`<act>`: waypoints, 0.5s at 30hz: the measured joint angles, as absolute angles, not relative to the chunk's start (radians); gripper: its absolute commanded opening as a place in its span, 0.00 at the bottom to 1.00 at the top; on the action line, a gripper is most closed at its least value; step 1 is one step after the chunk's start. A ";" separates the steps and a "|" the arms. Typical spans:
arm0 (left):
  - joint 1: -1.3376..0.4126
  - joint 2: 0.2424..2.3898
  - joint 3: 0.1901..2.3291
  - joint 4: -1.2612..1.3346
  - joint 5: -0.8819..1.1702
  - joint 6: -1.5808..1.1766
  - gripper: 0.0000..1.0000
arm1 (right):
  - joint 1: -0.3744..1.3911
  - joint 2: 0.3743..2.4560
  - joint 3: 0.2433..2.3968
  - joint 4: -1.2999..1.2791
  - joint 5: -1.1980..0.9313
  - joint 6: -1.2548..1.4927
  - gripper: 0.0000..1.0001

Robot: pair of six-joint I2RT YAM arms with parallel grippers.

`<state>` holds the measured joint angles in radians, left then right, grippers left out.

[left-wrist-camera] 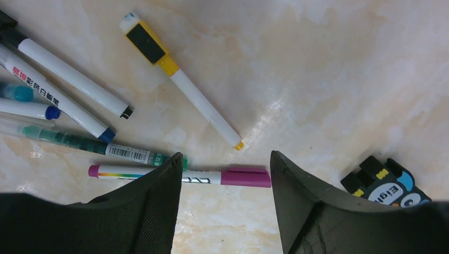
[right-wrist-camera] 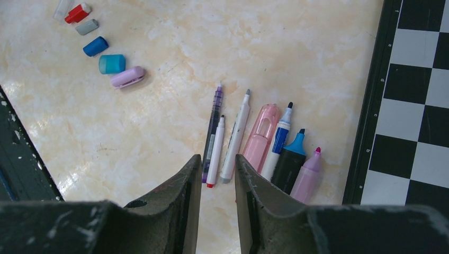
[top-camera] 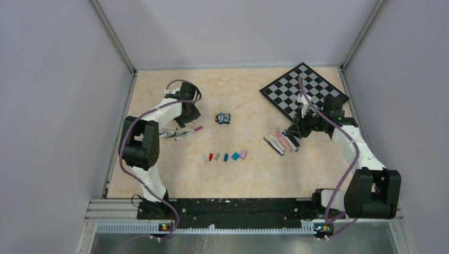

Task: Open the pen caps
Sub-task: Pick up the pen from the center of the board.

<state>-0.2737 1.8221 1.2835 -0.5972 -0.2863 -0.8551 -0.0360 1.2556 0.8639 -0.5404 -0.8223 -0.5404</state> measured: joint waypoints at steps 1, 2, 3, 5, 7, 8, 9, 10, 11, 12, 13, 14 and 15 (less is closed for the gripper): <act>-0.268 1.833 1.292 -0.606 -0.288 -0.859 0.61 | -0.036 1.255 0.864 -0.540 -0.822 -0.540 0.28; -0.264 1.840 1.297 -0.610 -0.290 -0.863 0.60 | -0.036 1.254 0.864 -0.540 -0.822 -0.541 0.28; -0.260 1.848 1.302 -0.614 -0.294 -0.867 0.58 | -0.036 1.253 0.864 -0.540 -0.822 -0.541 0.28; -0.253 1.862 1.313 -0.627 -0.301 -0.871 0.54 | -0.036 1.250 0.864 -0.540 -0.822 -0.542 0.28; -0.249 1.871 1.327 -0.645 -0.308 -0.875 0.51 | -0.036 1.248 0.864 -0.540 -0.822 -0.542 0.28; -0.247 1.875 1.336 -0.650 -0.311 -0.878 0.50 | -0.036 1.247 0.864 -0.540 -0.822 -0.542 0.28; -0.245 1.879 1.344 -0.653 -0.313 -0.880 0.49 | -0.036 1.246 0.864 -0.540 -0.822 -0.542 0.28; -0.243 1.882 1.353 -0.658 -0.316 -0.882 0.48 | -0.036 1.245 0.864 -0.540 -0.822 -0.543 0.28; -0.242 1.885 1.359 -0.660 -0.317 -0.886 0.46 | -0.036 1.245 0.864 -0.540 -0.822 -0.543 0.28; -0.240 1.890 1.367 -0.661 -0.318 -0.889 0.45 | -0.036 1.245 0.864 -0.540 -0.822 -0.543 0.28; -0.239 1.897 1.373 -0.662 -0.319 -0.890 0.44 | -0.036 1.245 0.864 -0.540 -0.822 -0.543 0.28; -0.237 1.902 1.377 -0.663 -0.319 -0.892 0.44 | -0.036 1.245 0.864 -0.541 -0.822 -0.543 0.28; -0.235 1.909 1.383 -0.667 -0.319 -0.893 0.43 | -0.036 1.245 0.864 -0.540 -0.822 -0.543 0.28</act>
